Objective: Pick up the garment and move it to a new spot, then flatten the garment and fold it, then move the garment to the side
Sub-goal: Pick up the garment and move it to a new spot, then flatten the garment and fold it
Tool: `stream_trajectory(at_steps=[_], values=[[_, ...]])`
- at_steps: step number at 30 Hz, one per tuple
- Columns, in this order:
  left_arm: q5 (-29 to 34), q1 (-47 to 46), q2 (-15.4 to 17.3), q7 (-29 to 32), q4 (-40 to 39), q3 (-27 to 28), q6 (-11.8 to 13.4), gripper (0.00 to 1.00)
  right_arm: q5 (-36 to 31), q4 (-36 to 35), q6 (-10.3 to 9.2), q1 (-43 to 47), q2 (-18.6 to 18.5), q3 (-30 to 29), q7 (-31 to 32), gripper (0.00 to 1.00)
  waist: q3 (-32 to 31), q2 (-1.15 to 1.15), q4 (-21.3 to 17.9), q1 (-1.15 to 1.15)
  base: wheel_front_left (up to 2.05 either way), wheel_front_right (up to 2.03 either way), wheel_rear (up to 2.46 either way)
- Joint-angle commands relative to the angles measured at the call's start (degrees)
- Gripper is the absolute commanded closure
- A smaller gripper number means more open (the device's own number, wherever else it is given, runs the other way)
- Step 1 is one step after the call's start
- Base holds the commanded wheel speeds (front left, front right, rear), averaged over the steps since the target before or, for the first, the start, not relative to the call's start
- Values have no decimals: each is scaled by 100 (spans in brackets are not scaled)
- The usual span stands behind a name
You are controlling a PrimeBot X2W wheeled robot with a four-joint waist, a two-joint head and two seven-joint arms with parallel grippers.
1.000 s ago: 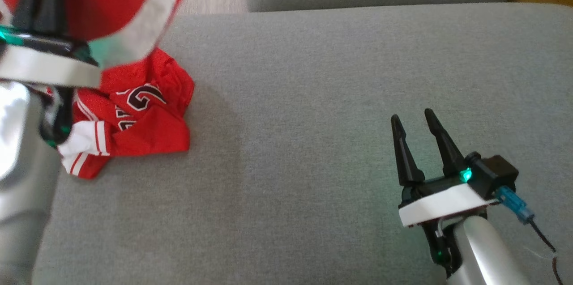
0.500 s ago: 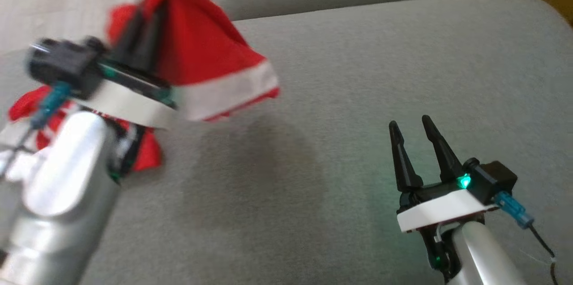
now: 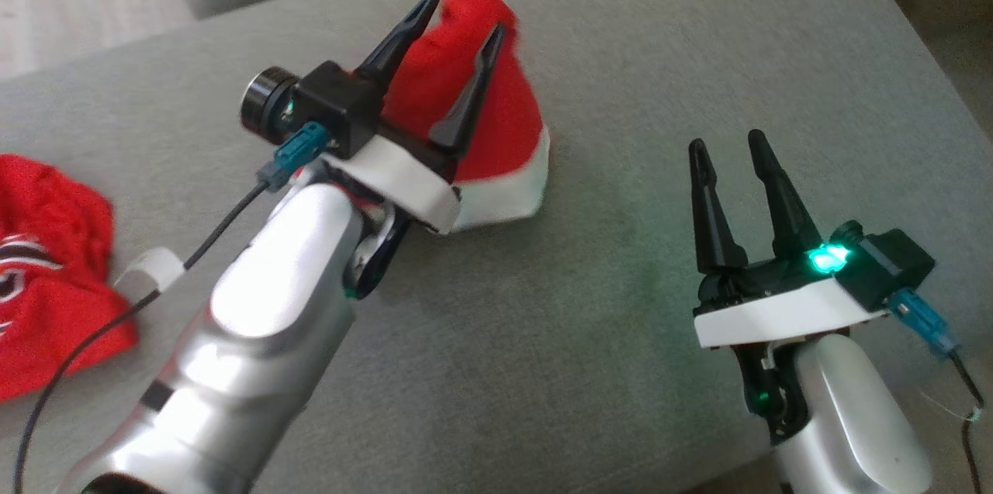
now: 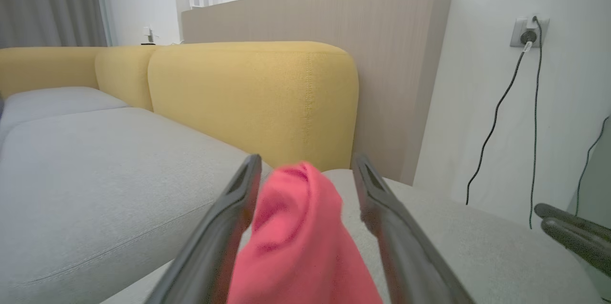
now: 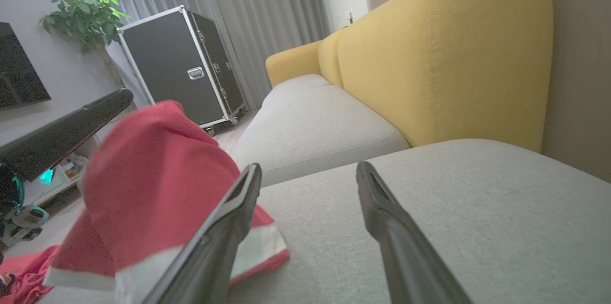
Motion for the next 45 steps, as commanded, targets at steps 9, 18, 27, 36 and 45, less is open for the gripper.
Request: stream_trajectory(at_steps=[9,18,27,36,45], values=[[13,-312,81,-747,527,341,-54,0,-79,-201,-4,-102,-19,-138,-62,0,83,0,182,-1,0,0,0],[137,624,376,-884,156,907,17,0,-358,-137,-4,105,-19,-340,-62,0,-343,0,1014,-1,0,0,0],[564,2430,195,-886,-562,1676,109,0,-653,84,-4,406,-19,-323,-62,0,-766,0,1672,-1,0,0,0],[915,3280,-247,-887,-966,2268,-28,0,-820,180,-4,586,-19,-281,-62,0,-928,0,1921,-1,0,0,0],[1168,3224,-443,-887,-979,2472,-247,0,-920,1214,-4,215,-19,-347,-62,0,-820,0,2148,-1,0,0,0]])
